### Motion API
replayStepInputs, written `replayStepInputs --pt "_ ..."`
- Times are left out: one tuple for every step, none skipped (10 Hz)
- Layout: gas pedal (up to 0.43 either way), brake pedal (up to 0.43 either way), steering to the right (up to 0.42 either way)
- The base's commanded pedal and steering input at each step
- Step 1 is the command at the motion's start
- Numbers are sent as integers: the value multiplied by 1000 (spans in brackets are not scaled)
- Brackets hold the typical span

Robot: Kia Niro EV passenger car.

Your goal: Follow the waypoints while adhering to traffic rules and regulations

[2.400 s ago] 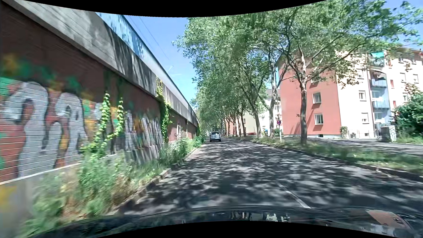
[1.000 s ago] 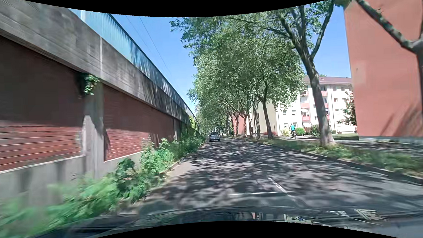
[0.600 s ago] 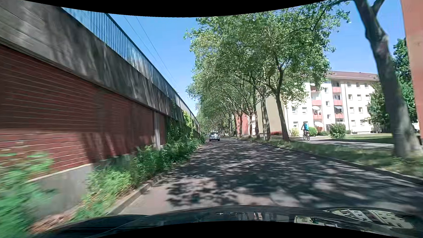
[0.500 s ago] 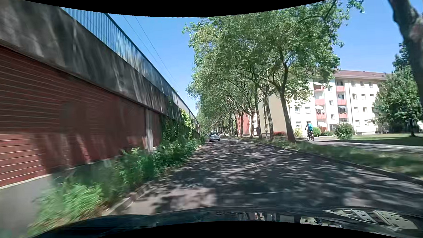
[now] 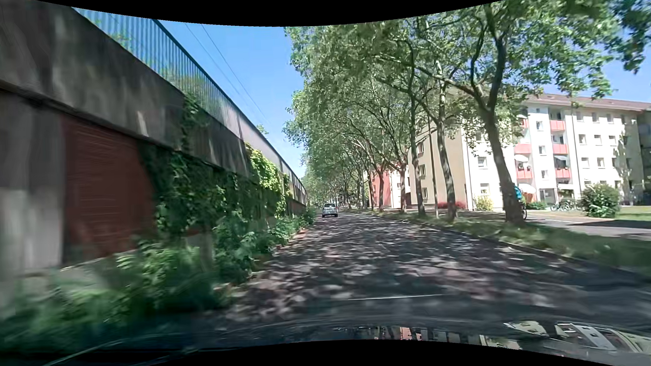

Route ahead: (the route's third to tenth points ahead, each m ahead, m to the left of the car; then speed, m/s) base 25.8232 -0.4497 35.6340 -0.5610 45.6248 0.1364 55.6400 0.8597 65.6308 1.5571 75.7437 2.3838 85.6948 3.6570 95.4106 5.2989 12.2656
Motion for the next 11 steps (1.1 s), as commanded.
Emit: replayStepInputs --pt "67 0 -7" --pt "67 0 -6" --pt "67 0 -6" --pt "67 0 -6" --pt "67 0 -6" --pt "67 0 -5" --pt "67 0 -5" --pt "67 0 -6" --pt "67 0 -6" --pt "67 0 -6" --pt "67 0 -7"
